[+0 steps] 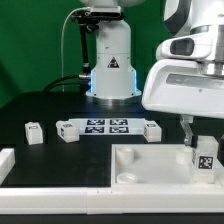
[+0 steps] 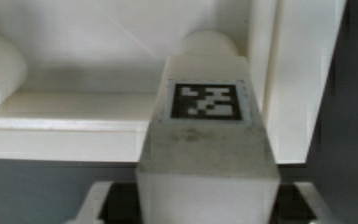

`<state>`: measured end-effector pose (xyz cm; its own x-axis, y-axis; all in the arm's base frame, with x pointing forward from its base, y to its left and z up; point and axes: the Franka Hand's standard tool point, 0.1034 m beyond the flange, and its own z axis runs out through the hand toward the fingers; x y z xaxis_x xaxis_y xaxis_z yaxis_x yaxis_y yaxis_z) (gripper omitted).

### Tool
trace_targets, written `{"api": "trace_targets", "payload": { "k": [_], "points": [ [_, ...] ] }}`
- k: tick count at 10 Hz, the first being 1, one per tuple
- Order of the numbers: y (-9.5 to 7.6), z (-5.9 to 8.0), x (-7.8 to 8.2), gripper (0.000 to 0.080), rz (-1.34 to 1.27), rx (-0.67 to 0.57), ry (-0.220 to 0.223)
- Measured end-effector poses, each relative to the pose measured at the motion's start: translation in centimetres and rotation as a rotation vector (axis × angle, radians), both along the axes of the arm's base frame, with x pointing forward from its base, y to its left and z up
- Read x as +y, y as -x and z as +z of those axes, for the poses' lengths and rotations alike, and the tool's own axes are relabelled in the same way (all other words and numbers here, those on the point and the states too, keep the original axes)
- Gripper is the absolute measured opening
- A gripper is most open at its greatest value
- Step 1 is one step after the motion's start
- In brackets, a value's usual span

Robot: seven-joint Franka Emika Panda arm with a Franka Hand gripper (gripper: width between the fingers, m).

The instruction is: Assemble one leg

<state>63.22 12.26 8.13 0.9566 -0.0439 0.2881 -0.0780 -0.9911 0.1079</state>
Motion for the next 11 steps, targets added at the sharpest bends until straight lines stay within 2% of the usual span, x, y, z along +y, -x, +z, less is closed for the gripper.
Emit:
{"api": "trace_targets", "payload": {
  "k": [1, 3, 8, 9, 11],
  "points": [
    [0.0, 0.0, 0.0, 0.0297, -0.013, -0.002, -0.005],
    [0.0, 0.1, 0.2, 0.0297, -0.282, -0.038, -0.085],
    [0.4, 0.0, -0.6, 0.0294, -0.875, -0.099, -0.222],
    [0.8, 0.0, -0.6, 0.0294, -1.091, -0.126, -0.255],
    [1.0, 0.0, -0.8, 0.0295, -1.334, -0.164, -0.302]
  ]
}}
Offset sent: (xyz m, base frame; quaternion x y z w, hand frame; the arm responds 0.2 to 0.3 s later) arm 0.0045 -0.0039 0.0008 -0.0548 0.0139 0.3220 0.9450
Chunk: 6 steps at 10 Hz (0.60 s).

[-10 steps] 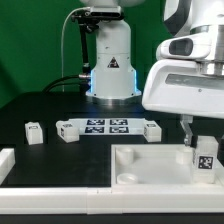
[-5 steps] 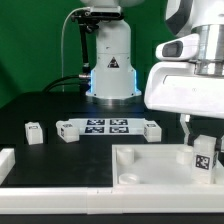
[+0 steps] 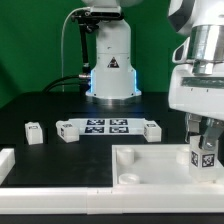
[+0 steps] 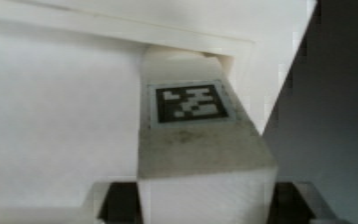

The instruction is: Assemble one leg

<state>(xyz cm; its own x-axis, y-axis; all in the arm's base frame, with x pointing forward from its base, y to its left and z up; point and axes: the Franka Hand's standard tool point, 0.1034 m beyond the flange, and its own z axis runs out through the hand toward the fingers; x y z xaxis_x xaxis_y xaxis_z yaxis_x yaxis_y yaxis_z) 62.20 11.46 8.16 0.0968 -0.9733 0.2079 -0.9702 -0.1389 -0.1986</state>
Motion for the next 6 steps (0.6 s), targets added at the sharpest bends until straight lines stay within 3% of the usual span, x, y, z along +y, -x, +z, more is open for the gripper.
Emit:
{"api": "trace_targets", "payload": {
  "k": [4, 6],
  "points": [
    [0.09, 0.03, -0.11, 0.03, -0.321, -0.032, -0.091],
    [0.02, -0.01, 0.03, 0.03, -0.362, -0.032, -0.106]
  ]
}}
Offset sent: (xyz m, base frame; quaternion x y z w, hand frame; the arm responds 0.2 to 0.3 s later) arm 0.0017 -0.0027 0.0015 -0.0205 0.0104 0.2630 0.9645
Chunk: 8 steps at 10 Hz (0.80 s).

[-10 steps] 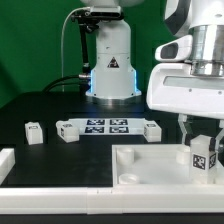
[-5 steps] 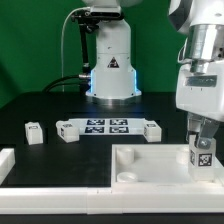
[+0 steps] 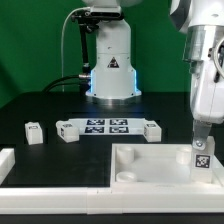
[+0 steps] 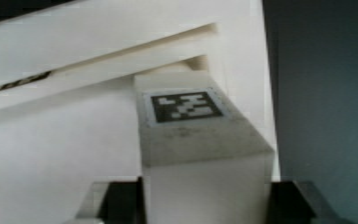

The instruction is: Assemble one leg

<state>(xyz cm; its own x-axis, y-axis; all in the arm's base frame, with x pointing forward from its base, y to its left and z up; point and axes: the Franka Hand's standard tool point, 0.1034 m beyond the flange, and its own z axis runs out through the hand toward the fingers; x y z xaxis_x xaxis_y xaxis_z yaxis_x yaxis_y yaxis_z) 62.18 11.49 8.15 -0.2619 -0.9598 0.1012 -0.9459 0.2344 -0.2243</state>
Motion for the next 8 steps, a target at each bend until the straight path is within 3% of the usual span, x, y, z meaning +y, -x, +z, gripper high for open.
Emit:
{"api": "trace_targets", "payload": {
  "k": [6, 7, 8],
  "points": [
    [-0.06, 0.05, 0.36, 0.0311, 0.019, 0.004, 0.013],
    [-0.06, 0.05, 0.36, 0.0513, 0.02, 0.004, 0.013],
    [-0.06, 0.05, 0.36, 0.0513, 0.02, 0.004, 0.013]
  ]
}}
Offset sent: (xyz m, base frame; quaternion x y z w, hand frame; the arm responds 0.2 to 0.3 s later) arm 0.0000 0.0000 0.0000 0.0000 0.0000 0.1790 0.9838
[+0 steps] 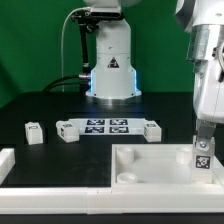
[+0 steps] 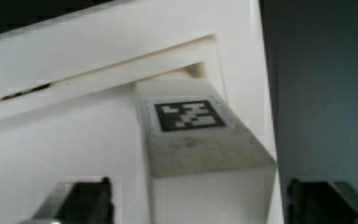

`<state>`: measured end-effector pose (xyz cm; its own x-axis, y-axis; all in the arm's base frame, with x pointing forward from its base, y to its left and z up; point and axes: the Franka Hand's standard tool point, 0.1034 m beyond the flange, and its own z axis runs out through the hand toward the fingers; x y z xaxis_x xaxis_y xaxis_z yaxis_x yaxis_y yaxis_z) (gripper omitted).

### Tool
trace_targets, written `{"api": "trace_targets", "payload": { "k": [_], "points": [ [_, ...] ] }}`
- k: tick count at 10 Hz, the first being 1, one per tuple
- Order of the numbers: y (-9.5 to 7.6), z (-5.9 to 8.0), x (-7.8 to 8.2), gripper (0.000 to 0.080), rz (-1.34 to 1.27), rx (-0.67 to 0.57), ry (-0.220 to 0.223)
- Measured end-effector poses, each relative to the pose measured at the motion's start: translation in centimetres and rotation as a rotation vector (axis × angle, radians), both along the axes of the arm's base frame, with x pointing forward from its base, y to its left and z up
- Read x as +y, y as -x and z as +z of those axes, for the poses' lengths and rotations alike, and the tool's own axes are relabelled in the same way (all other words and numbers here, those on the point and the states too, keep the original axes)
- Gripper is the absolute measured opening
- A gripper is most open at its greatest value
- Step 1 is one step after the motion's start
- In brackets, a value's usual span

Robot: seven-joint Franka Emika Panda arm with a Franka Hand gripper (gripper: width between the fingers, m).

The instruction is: Assemble one leg

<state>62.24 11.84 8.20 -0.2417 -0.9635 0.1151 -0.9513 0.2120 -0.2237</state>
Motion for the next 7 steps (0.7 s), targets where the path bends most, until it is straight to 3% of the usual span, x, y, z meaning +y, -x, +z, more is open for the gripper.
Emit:
{"api": "trace_targets", "payload": {
  "k": [1, 2, 7],
  "points": [
    [0.0, 0.0, 0.0, 0.0619, 0.0, 0.0, 0.0],
    [0.0, 0.0, 0.0, 0.0643, 0.0, 0.0, 0.0],
    [0.0, 0.0, 0.0, 0.0649, 0.001, 0.0, 0.0]
  ]
}}
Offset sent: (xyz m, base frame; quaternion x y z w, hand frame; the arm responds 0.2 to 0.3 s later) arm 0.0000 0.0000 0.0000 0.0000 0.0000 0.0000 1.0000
